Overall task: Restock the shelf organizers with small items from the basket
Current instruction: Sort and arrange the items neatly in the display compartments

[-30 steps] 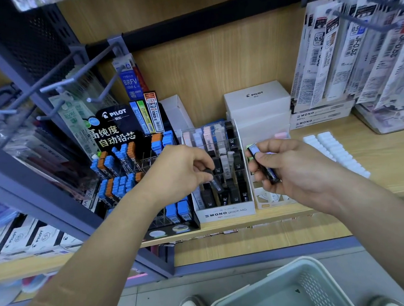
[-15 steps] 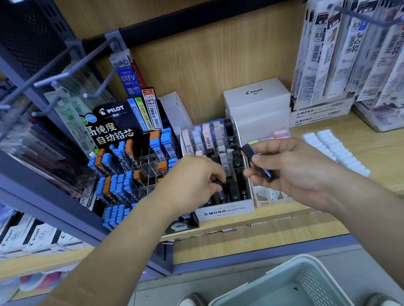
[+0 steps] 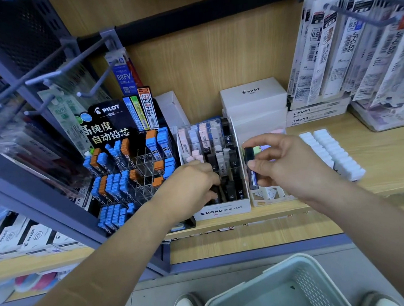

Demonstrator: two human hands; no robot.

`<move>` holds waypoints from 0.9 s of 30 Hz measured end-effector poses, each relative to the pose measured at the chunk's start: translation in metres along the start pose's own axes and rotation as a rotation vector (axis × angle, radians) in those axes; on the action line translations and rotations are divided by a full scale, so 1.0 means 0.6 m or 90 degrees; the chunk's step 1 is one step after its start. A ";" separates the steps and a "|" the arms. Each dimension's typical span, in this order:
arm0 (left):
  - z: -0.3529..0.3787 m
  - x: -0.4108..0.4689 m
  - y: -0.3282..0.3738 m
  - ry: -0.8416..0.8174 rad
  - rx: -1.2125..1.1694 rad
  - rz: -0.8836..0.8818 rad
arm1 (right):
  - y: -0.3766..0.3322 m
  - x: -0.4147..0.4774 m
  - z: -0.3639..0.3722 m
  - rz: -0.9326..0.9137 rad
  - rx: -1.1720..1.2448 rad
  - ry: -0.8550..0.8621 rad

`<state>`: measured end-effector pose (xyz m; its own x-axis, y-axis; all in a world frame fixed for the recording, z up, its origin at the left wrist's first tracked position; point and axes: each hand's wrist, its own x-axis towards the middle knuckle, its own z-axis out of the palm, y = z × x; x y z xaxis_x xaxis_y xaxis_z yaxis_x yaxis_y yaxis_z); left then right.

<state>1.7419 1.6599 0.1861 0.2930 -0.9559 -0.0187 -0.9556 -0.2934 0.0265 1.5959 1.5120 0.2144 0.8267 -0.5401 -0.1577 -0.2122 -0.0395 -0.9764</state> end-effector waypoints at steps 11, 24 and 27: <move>-0.005 0.003 0.008 0.005 -0.044 0.002 | 0.003 0.005 -0.003 -0.064 -0.051 0.087; 0.008 0.016 0.024 0.063 -0.053 0.031 | 0.040 0.013 0.016 -0.139 -0.398 0.053; 0.009 0.016 0.016 0.066 -0.065 0.029 | 0.050 0.016 0.026 -0.158 -0.441 0.043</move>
<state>1.7357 1.6479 0.1810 0.2566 -0.9625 0.0876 -0.9612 -0.2447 0.1270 1.6057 1.5188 0.1811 0.8642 -0.4956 0.0866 -0.3221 -0.6772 -0.6615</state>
